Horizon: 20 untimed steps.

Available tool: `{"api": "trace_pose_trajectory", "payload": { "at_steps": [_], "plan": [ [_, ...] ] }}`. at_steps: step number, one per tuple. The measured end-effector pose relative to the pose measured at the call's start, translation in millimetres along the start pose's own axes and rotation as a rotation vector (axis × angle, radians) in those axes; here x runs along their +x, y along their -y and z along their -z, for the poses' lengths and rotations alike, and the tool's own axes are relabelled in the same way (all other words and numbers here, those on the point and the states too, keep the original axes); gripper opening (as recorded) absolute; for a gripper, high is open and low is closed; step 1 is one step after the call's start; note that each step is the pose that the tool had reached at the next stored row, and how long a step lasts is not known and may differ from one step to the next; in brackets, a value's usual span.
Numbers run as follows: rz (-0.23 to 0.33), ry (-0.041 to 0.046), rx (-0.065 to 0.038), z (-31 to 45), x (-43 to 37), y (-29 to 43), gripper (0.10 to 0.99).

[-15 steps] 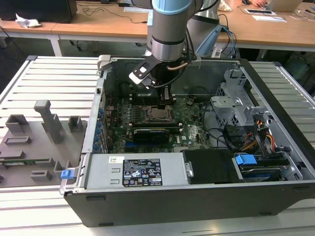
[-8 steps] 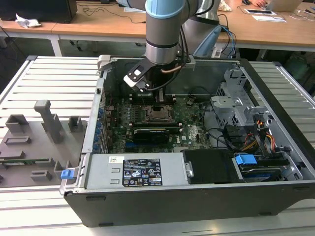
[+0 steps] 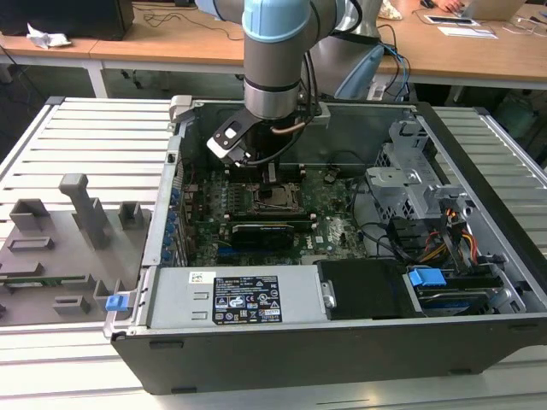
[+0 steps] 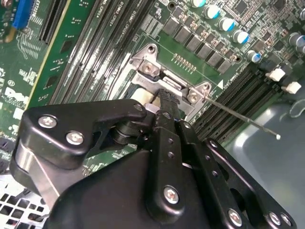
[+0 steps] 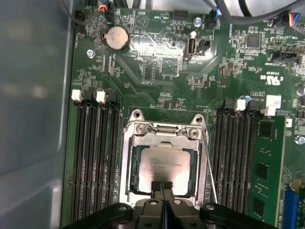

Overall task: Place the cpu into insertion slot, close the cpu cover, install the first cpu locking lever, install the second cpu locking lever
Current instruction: 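Close the cpu cover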

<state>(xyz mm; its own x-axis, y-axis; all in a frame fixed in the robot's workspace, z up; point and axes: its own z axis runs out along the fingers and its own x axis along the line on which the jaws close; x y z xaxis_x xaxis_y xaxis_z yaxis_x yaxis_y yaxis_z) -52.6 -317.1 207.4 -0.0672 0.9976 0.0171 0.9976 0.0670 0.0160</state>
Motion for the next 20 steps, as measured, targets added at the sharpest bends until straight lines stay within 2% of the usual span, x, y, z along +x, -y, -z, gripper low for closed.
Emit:
{"api": "trace_pose_trajectory", "payload": {
  "at_steps": [6, 9, 10, 15, 20],
  "plan": [
    [0.002, -0.0002, 0.000, -1.2, 0.0, 0.4, 0.106],
    [0.002, -0.0003, 0.000, 8.0, 0.2, 0.2, 0.106],
    [0.002, -0.0003, 0.000, 8.6, 0.2, 0.2, 0.106],
    [0.002, -0.0003, 0.000, 8.4, -0.9, -14.8, 0.106],
    [0.002, -0.0004, 0.000, 8.3, -1.3, -21.7, 0.106]
  ]
}}
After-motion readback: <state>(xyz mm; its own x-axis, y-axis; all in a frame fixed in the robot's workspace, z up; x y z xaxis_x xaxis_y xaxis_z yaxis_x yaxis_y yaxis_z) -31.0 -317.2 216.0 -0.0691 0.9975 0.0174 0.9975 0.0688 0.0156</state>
